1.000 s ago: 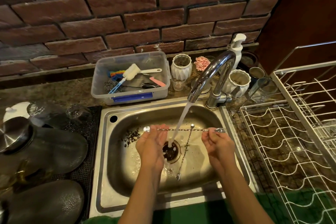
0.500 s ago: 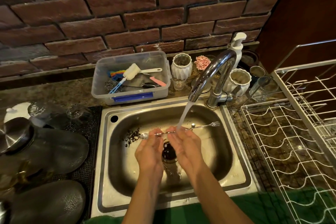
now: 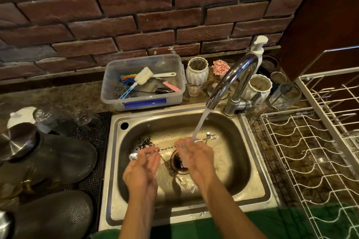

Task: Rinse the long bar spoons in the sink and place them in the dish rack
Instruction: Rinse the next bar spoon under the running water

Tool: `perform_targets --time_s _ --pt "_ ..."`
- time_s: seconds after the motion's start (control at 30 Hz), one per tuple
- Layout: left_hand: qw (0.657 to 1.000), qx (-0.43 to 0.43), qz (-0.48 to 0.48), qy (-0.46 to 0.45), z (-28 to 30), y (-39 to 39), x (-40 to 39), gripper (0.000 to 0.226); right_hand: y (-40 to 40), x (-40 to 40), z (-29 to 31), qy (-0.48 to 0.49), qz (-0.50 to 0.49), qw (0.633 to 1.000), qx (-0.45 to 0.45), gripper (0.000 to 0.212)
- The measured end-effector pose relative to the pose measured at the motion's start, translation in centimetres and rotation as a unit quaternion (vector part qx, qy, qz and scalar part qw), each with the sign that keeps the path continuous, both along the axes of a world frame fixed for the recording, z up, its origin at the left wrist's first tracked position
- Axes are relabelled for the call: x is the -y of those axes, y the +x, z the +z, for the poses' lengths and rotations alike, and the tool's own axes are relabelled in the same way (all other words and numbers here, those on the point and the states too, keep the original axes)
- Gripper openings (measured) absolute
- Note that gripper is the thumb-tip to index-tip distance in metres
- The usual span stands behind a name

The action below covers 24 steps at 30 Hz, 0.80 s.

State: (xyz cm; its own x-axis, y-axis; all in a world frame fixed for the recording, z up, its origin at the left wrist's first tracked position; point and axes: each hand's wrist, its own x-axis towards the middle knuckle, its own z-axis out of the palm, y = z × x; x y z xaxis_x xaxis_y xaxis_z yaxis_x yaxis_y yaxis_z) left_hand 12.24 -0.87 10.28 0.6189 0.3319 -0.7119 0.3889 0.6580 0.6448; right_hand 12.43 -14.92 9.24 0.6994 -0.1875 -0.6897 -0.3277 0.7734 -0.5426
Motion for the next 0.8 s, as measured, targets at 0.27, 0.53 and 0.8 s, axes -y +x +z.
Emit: perform_targets --time_s 0.27,0.53,0.8 --pt "0.999 0.008 0.036 -0.005 0.0 0.0 -2.3 0.02 0.6 0.1 0.1 -0.015 -0.045 0.999 0.004 0.029" --pt "0.998 0.004 0.053 -0.018 0.4 -0.5 -1.9 0.016 0.3 0.7 0.0 -0.027 -0.032 0.999 0.0 0.013" --pt "0.999 0.016 0.041 -0.01 -0.4 -0.8 -1.9 0.017 0.6 1.3 -0.6 -0.031 -0.047 0.998 -0.005 0.02"
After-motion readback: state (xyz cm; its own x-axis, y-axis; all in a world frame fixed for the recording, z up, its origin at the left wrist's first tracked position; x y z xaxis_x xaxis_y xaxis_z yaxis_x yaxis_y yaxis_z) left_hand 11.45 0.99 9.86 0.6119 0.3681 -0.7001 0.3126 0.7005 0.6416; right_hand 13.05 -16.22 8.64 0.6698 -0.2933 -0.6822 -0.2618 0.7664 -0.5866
